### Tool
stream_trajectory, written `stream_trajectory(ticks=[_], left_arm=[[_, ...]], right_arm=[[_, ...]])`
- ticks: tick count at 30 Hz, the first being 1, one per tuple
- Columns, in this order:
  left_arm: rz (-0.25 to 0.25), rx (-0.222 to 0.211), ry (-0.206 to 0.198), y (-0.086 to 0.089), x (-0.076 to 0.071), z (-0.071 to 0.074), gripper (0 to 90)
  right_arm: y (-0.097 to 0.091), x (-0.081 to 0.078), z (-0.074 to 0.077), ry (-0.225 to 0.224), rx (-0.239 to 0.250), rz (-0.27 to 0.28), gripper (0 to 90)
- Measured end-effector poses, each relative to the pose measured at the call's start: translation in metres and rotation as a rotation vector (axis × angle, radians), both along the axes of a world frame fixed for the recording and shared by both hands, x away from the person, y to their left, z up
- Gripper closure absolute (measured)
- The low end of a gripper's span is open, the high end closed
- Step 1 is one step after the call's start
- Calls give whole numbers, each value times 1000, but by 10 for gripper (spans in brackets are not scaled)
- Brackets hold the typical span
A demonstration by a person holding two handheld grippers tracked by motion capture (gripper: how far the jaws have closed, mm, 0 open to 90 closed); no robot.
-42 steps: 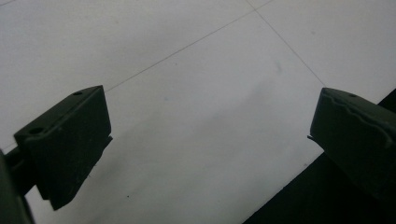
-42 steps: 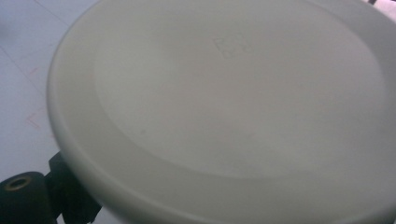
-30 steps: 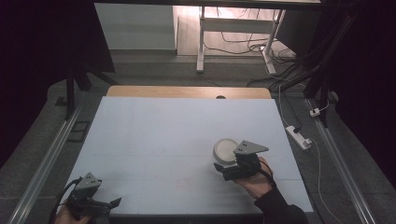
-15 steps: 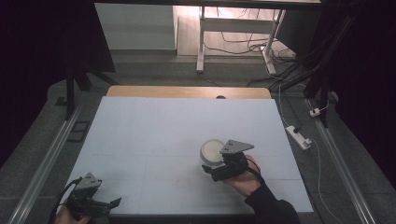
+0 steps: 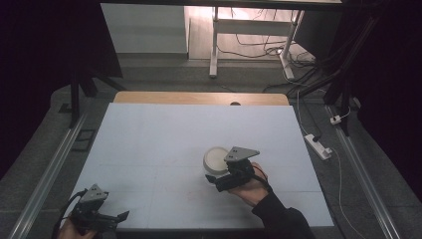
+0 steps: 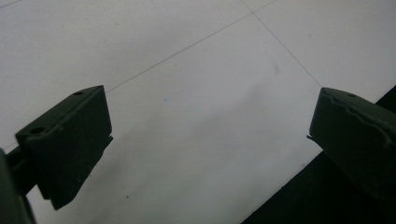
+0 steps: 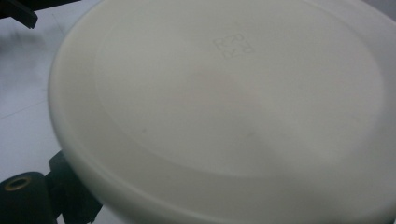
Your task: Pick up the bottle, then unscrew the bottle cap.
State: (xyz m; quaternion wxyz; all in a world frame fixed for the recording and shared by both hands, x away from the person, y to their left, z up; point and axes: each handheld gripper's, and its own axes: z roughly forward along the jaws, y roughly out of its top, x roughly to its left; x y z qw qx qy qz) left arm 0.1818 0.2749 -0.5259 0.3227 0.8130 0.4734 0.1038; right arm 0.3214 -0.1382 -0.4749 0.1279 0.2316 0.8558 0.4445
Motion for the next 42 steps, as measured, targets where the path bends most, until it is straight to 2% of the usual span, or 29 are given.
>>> stream_trajectory(ticks=[17,29,33,37,42], left_arm=[[3,-3,-2,1,0,0,0],[26,-38,-11,5,0,1,0],[11,-35,-33,5,0,3,0],[-8,-60,-50,4,1,6,0],[-30,-76,-43,3,5,8,0]], right_arm=[[30,-10,0,-2,-18,67,66],[35,-11,-1,-3,-27,82,66],[36,-11,-1,-3,-26,87,66],[38,-12,0,-3,-23,94,66],[39,-12,0,-7,-24,103,66]])
